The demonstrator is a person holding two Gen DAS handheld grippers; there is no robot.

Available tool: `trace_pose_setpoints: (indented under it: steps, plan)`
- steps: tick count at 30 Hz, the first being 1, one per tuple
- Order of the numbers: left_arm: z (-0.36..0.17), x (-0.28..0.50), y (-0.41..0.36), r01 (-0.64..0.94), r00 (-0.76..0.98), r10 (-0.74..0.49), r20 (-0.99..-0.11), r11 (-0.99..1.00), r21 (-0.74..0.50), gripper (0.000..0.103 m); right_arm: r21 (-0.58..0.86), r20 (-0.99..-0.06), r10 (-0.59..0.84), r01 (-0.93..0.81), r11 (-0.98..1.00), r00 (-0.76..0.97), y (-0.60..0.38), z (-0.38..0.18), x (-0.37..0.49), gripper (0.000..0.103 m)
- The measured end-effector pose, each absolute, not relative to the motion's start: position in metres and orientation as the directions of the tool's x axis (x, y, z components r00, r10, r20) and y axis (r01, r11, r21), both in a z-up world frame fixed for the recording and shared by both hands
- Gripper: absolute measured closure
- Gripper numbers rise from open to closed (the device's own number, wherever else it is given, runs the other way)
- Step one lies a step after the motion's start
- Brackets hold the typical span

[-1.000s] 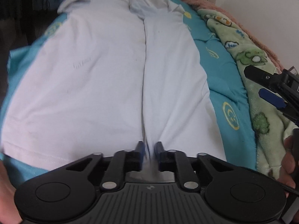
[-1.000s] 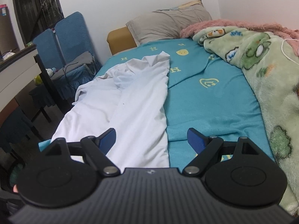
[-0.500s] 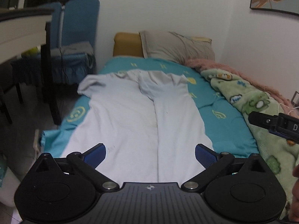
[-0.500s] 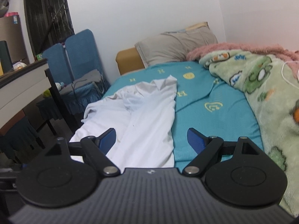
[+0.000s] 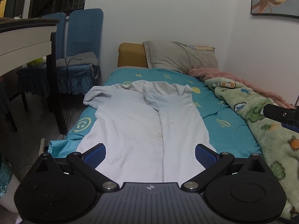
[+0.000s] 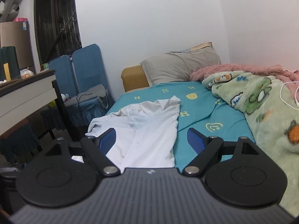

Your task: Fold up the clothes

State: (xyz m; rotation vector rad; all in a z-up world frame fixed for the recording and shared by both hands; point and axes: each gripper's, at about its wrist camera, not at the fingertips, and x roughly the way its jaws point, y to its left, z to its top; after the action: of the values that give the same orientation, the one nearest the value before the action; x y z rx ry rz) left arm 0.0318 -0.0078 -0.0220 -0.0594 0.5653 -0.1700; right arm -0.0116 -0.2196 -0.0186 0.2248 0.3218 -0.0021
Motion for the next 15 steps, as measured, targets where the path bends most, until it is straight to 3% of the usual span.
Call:
trace_pose_setpoints:
  steps: [11, 15]
  plan:
    - [0.008, 0.077, -0.023, 0.172, 0.848, -0.178, -0.499, 0.983, -0.058, 0.0, 0.267, -0.326, 0.021, 0.07, 0.961, 0.945, -0.237, -0.026, -0.009, 0.018]
    - [-0.012, 0.086, -0.008, 0.167, 0.832, -0.211, -0.513, 0.977, -0.131, 0.0, 0.258, -0.351, 0.008, 0.088, 0.962, 0.936, -0.238, -0.035, -0.002, 0.018]
